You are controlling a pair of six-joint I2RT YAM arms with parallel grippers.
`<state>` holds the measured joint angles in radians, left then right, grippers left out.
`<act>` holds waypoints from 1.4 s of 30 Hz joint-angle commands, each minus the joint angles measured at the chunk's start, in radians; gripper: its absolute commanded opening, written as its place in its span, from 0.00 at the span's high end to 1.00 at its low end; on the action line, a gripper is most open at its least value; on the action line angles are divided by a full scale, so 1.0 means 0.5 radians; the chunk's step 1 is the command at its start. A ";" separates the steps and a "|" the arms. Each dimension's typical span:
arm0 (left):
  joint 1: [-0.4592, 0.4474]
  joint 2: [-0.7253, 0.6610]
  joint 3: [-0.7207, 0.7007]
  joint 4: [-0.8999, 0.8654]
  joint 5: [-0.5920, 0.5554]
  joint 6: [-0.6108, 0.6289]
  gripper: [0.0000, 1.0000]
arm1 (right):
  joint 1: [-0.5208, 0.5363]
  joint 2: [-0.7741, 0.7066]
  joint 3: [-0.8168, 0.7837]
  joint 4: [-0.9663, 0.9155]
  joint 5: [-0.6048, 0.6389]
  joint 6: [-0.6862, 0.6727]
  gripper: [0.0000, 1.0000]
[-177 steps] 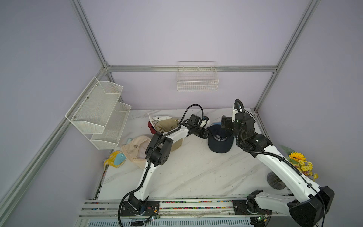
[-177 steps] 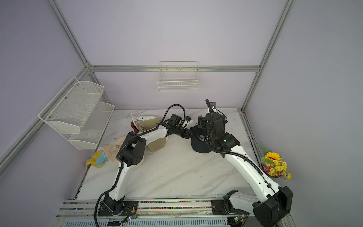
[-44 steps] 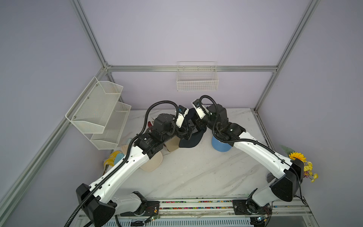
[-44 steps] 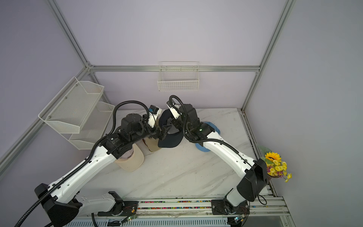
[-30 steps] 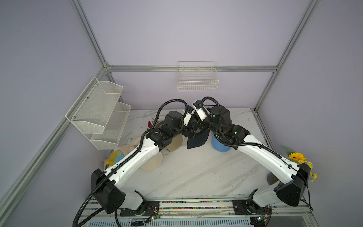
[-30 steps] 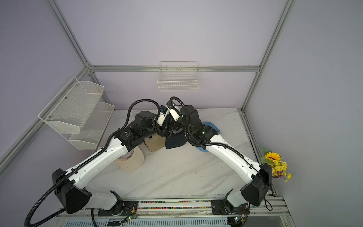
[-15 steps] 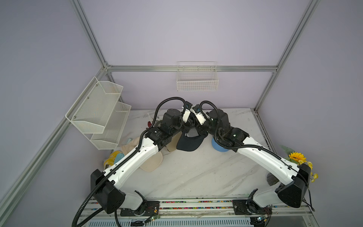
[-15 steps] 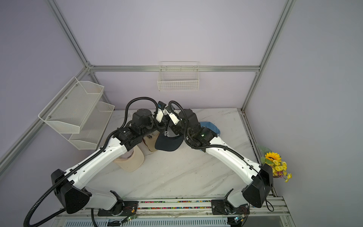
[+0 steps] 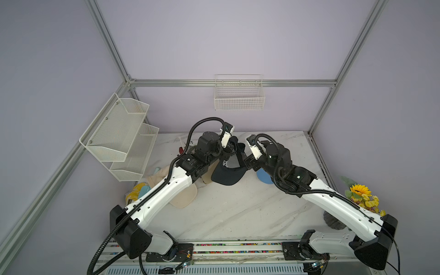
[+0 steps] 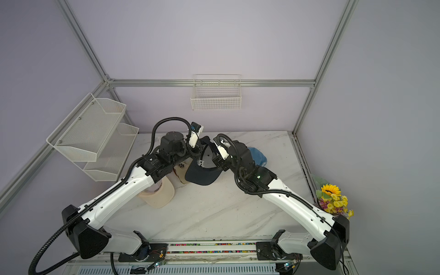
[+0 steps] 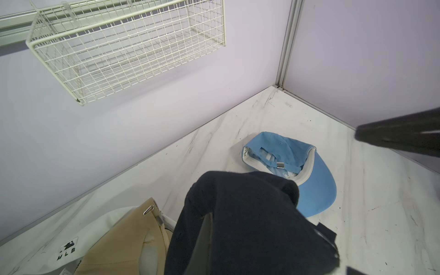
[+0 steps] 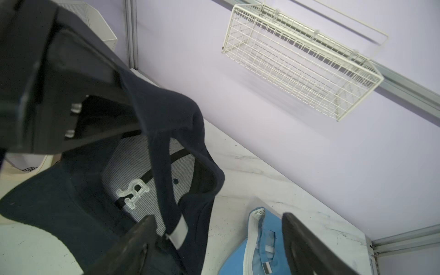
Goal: Open the adjustable buckle of the baseball cap
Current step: Pick up the baseball cap.
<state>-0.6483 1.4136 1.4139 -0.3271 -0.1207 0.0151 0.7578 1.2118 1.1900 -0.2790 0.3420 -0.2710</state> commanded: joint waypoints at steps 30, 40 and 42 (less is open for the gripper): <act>0.018 -0.261 0.302 -0.160 0.090 -0.294 1.00 | -0.003 -0.057 -0.513 0.794 -0.009 0.103 0.71; 0.020 -0.372 0.202 -0.153 0.160 -0.309 1.00 | -0.010 -0.231 -0.582 1.001 0.030 0.070 1.00; 0.020 -0.387 0.174 -0.153 0.179 -0.320 1.00 | -0.010 -0.253 -0.573 1.022 0.019 0.068 1.00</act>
<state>-0.6426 1.2549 1.5131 -0.4393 -0.0555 -0.1207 0.7574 1.1149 0.9043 0.1589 0.3462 -0.2268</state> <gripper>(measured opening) 0.047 0.042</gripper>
